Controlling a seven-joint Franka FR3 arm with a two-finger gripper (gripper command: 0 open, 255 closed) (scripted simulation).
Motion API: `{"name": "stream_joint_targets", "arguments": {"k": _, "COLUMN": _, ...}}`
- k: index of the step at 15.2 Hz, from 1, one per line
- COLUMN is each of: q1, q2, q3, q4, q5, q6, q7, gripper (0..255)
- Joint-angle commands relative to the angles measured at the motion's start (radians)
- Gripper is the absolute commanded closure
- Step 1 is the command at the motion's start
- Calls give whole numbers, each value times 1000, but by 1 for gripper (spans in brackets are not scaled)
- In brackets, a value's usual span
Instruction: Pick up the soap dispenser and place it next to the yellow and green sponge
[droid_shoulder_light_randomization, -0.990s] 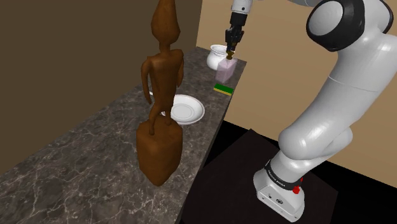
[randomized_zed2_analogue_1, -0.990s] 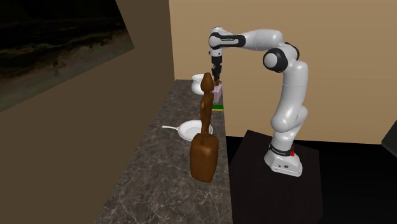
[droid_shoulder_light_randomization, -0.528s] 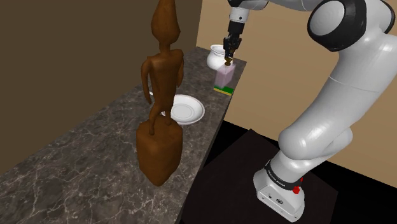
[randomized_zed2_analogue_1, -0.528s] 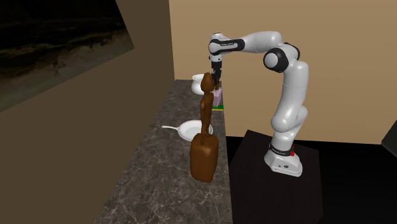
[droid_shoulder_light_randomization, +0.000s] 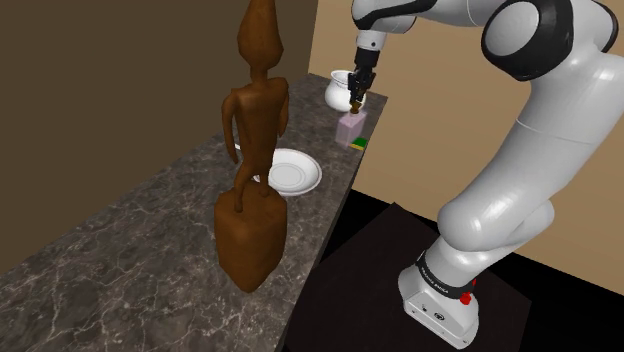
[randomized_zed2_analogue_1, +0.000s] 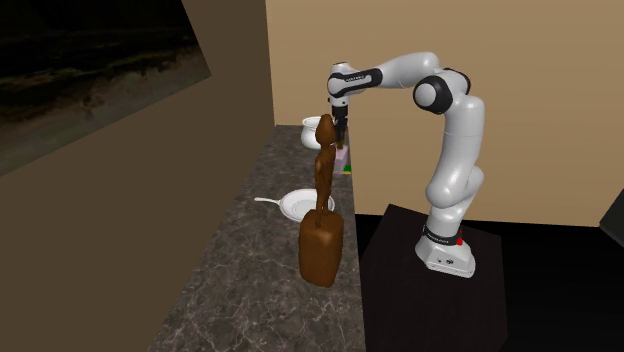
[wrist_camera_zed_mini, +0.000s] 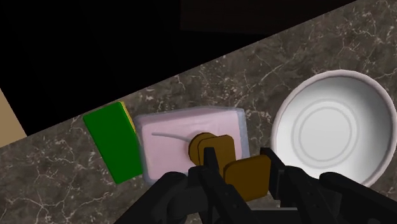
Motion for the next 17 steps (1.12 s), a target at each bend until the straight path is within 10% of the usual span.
{"name": "stream_joint_targets", "arguments": {"k": 1, "q1": 0, "q2": 2, "q3": 0, "q4": -23, "q5": 0, "q6": 26, "q7": 0, "gripper": 255}}
{"name": "stream_joint_targets", "arguments": {"k": 17, "q1": 1, "q2": 36, "q3": 0, "q4": -125, "q5": 0, "q6": 162, "q7": -3, "gripper": 255}}
